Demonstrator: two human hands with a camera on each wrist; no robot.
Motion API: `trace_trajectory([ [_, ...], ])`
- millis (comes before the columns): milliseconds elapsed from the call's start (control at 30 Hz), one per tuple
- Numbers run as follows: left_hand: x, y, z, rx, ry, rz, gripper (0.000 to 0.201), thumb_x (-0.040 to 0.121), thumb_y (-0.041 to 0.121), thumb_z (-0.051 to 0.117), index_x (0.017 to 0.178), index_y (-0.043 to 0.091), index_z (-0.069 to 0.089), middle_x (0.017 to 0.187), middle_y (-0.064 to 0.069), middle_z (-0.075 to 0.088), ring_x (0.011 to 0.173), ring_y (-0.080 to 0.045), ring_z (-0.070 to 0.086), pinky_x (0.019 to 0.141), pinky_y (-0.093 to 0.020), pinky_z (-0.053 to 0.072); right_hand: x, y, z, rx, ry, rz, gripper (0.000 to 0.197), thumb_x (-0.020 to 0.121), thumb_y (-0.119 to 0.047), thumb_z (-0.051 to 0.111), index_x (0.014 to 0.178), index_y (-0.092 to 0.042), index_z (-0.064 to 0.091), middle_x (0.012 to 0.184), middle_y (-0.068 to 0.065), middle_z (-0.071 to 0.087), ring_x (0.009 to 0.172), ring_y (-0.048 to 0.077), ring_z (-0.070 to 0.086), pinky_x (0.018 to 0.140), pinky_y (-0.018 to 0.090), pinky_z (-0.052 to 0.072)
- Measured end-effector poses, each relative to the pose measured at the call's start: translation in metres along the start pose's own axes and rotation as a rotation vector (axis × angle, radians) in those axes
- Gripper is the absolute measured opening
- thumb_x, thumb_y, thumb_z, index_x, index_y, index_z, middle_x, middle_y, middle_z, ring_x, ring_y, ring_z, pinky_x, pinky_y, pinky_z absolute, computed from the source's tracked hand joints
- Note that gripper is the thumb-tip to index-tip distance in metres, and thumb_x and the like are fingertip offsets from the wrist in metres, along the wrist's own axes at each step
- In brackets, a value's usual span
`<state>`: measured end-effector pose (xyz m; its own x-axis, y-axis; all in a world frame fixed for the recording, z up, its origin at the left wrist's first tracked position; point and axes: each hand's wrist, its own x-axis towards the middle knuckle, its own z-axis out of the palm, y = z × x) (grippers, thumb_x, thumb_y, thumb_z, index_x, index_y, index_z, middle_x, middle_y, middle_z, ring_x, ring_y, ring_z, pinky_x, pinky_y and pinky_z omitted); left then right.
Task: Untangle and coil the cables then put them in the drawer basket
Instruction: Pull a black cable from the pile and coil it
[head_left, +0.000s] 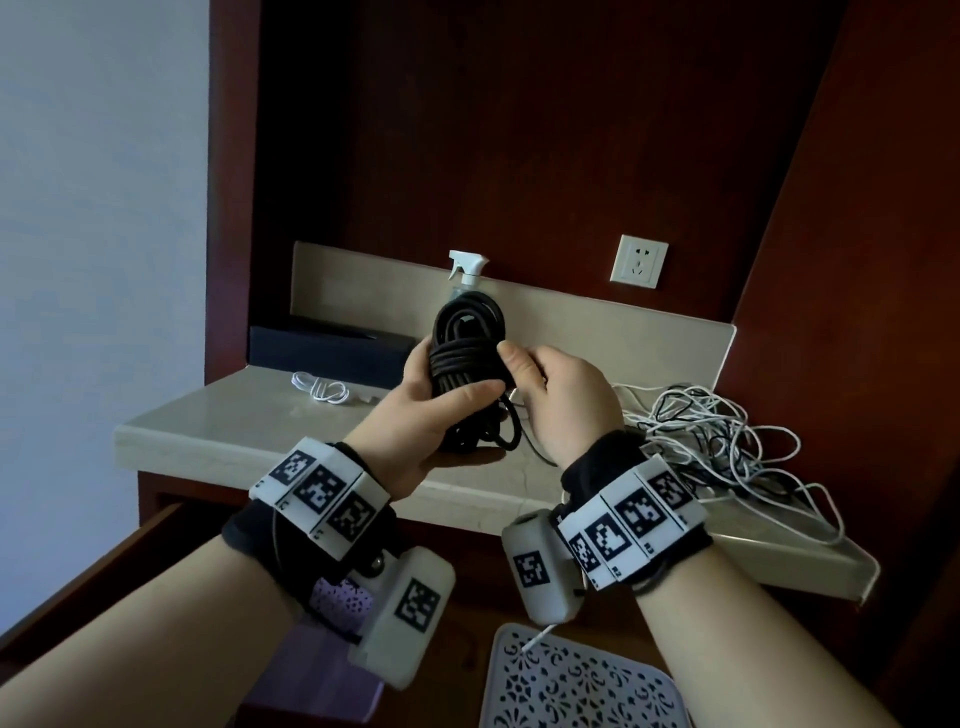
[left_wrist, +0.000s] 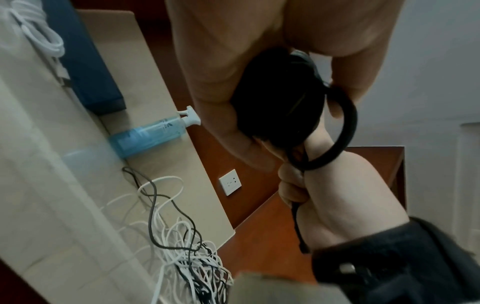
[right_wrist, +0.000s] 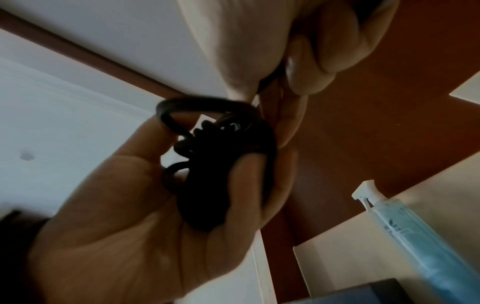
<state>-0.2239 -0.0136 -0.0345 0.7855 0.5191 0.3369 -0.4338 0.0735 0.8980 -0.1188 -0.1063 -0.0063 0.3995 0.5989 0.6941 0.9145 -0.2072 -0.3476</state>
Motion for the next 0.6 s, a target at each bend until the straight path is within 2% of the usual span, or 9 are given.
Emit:
trace_trajectory([
  [67, 0.0, 0.004, -0.006, 0.08, 0.007, 0.033, 0.069, 0.076, 0.005, 0.07, 0.126, 0.039, 0.036, 0.104, -0.002, 0.056, 0.084, -0.018, 0.061, 0.06, -0.034, 0.057, 0.002, 0.005, 0.0, 0.025, -0.015, -0.135, 0.038, 0.096, -0.041, 0.04, 0.077, -0.013, 0.057, 0.066, 0.0, 0.054, 0.071, 0.025, 0.052, 0.06, 0.033, 0.034],
  [133, -0.002, 0.007, -0.011, 0.131, -0.001, 0.041, 0.063, 0.067, 0.014, 0.065, 0.116, 0.044, 0.04, 0.102, -0.003, 0.056, 0.083, -0.02, 0.059, 0.054, -0.029, 0.053, 0.006, 0.02, 0.001, 0.018, 0.009, -0.307, 0.035, 0.093, -0.032, 0.047, 0.087, -0.004, 0.067, 0.08, 0.012, 0.062, 0.08, 0.031, 0.056, 0.067, 0.035, 0.038],
  [167, -0.005, 0.008, -0.012, 0.157, -0.013, 0.035, 0.062, 0.065, 0.018, 0.062, 0.116, 0.044, 0.04, 0.103, -0.004, 0.056, 0.084, -0.02, 0.059, 0.054, -0.027, 0.052, 0.007, 0.028, 0.001, -0.087, 0.035, -0.37, 0.029, 0.088, -0.027, 0.052, 0.089, -0.005, 0.07, 0.084, 0.015, 0.062, 0.082, 0.033, 0.055, 0.069, 0.033, 0.035],
  [267, -0.008, 0.004, -0.008, 0.219, -0.046, 0.022, 0.065, 0.066, 0.021, 0.059, 0.122, 0.042, 0.034, 0.103, -0.005, 0.055, 0.084, -0.02, 0.057, 0.055, -0.027, 0.053, 0.012, 0.041, -0.002, -0.422, 0.121, -0.347, 0.012, 0.078, -0.02, 0.069, 0.089, -0.022, 0.073, 0.083, 0.008, 0.055, 0.085, 0.03, 0.046, 0.069, 0.026, 0.012],
  [333, -0.008, 0.002, -0.005, 0.228, -0.054, 0.026, 0.062, 0.065, 0.022, 0.06, 0.118, 0.046, 0.035, 0.104, -0.004, 0.055, 0.084, -0.019, 0.057, 0.055, -0.027, 0.052, 0.011, 0.038, -0.01, -0.443, -0.034, -0.232, 0.017, 0.088, -0.028, 0.061, 0.103, -0.027, 0.07, 0.09, 0.006, 0.06, 0.091, 0.028, 0.052, 0.073, 0.028, 0.024],
  [367, -0.009, 0.003, -0.005, 0.247, -0.054, 0.04, 0.062, 0.064, 0.024, 0.063, 0.114, 0.049, 0.036, 0.104, -0.003, 0.056, 0.084, -0.018, 0.059, 0.055, -0.026, 0.052, 0.01, 0.036, -0.012, -0.344, -0.116, -0.152, 0.021, 0.092, -0.031, 0.054, 0.107, -0.025, 0.068, 0.094, 0.005, 0.064, 0.093, 0.026, 0.057, 0.076, 0.03, 0.035],
  [433, -0.011, 0.005, -0.006, 0.321, -0.072, 0.077, 0.064, 0.059, 0.034, 0.069, 0.112, 0.054, 0.038, 0.106, 0.001, 0.06, 0.09, -0.016, 0.062, 0.064, -0.028, 0.052, 0.004, 0.036, -0.016, -0.005, -0.13, 0.014, 0.017, 0.092, -0.022, 0.054, 0.1, -0.021, 0.069, 0.09, 0.003, 0.069, 0.091, 0.022, 0.063, 0.082, 0.032, 0.046],
  [533, -0.021, 0.007, -0.007, 0.424, -0.13, 0.105, 0.063, 0.059, 0.044, 0.066, 0.116, 0.055, 0.04, 0.11, 0.004, 0.064, 0.104, -0.015, 0.061, 0.086, -0.034, 0.05, -0.017, 0.037, -0.023, 0.545, -0.023, 0.197, 0.039, 0.087, 0.003, 0.051, 0.075, -0.028, 0.07, 0.085, -0.006, 0.071, 0.093, 0.021, 0.065, 0.095, 0.039, 0.047],
  [600, -0.026, 0.002, -0.01, 0.418, -0.135, 0.099, 0.067, 0.06, 0.042, 0.066, 0.122, 0.048, 0.042, 0.11, 0.002, 0.066, 0.108, -0.017, 0.062, 0.091, -0.036, 0.048, -0.03, 0.035, -0.031, 1.005, 0.028, 0.277, 0.04, 0.088, 0.007, 0.041, 0.073, -0.019, 0.067, 0.081, 0.0, 0.071, 0.087, 0.021, 0.066, 0.089, 0.035, 0.05],
])
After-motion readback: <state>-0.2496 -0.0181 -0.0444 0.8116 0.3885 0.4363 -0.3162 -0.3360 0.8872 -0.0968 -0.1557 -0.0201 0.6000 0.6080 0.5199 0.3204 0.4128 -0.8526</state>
